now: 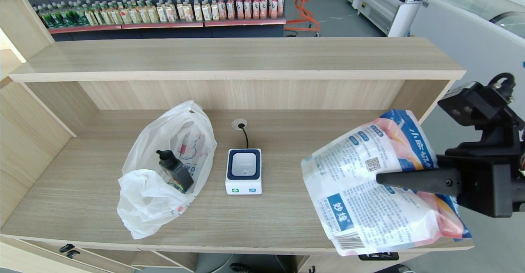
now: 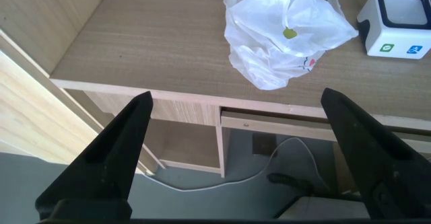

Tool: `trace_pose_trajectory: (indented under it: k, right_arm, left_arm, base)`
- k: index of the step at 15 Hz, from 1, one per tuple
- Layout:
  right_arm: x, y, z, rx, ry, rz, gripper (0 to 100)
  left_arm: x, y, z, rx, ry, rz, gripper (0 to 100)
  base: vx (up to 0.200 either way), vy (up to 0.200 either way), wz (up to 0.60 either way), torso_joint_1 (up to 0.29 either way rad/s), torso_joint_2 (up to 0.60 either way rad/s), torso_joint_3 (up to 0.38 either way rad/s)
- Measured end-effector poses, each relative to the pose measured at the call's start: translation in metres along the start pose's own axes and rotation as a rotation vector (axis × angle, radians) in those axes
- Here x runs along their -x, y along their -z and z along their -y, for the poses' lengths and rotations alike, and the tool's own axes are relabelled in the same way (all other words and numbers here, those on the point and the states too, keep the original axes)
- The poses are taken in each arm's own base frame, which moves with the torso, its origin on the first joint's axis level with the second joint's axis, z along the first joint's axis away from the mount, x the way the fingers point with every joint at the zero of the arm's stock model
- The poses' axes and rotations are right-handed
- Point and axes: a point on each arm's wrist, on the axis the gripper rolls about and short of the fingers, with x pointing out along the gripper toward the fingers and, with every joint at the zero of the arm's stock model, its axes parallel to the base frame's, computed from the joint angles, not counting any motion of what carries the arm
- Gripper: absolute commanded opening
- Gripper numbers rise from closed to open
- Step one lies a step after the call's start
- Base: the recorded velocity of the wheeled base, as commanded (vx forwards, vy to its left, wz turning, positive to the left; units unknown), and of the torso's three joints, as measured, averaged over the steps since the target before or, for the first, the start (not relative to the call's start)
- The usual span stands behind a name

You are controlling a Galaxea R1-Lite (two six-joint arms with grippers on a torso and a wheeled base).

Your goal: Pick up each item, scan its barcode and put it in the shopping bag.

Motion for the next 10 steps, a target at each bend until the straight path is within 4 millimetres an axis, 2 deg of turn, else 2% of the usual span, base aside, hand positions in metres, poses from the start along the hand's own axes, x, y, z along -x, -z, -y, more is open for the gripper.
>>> trace_pose_trajectory:
  k: [3,5,6,8,10]
  right_arm:
    - [0.004,0.003,0.001,0.082,0.02,0.005,0]
    - [0.009,0.007,0.008,0.264,0.118,0.015,0]
    - [0.012,0.009,0.013,0.348,0.208,0.015,0]
    - [0.02,0.013,0.028,0.54,0.541,-0.032,0]
    - [0.031,0.016,0.04,0.696,0.728,-0.102,0]
  left_arm:
    - [0.0,0.0,0.0,0.0,0.0,0.0,100]
    - [0.0,0.0,0.0,0.0,0.0,0.0,100]
    - [0.0,0.0,0.0,0.0,0.0,0.0,100]
    - [0.0,0.0,0.0,0.0,0.0,0.0,100]
    - [0.0,0.0,0.0,0.0,0.0,0.0,100]
  base:
    - [0.0,0.0,0.0,0.0,0.0,0.0]
    - [0.0,0.0,0.0,0.0,0.0,0.0]
    - [0.0,0.0,0.0,0.0,0.0,0.0]
    - [0.0,0.0,0.0,0.0,0.0,0.0]
    - [0.0,0.0,0.0,0.0,0.0,0.0]
